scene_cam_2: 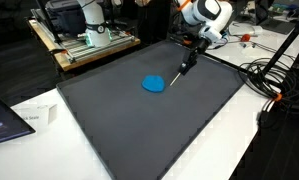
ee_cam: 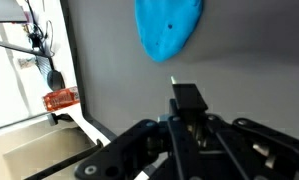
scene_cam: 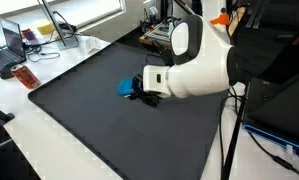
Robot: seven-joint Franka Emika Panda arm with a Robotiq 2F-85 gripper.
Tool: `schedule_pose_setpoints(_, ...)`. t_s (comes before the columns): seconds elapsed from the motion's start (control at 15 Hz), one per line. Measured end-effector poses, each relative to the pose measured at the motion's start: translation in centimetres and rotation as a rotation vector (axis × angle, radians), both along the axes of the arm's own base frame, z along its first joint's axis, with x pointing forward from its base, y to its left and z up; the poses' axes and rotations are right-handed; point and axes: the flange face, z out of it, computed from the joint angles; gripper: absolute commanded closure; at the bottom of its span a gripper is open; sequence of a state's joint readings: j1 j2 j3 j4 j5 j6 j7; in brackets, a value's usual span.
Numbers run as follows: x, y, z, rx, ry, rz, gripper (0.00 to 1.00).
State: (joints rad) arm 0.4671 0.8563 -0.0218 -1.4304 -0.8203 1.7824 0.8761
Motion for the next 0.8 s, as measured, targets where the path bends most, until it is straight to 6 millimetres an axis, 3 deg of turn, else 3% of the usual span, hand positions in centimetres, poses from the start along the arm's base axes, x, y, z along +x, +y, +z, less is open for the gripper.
schedule_pose_setpoints(0.47,-0.1,0.8,1.1,-0.015,0.016,-0.025,0.97)
schedule_pose_setpoints(0.8,0.7,0.3,2.2,0.016,0.052,-0.041,0.97)
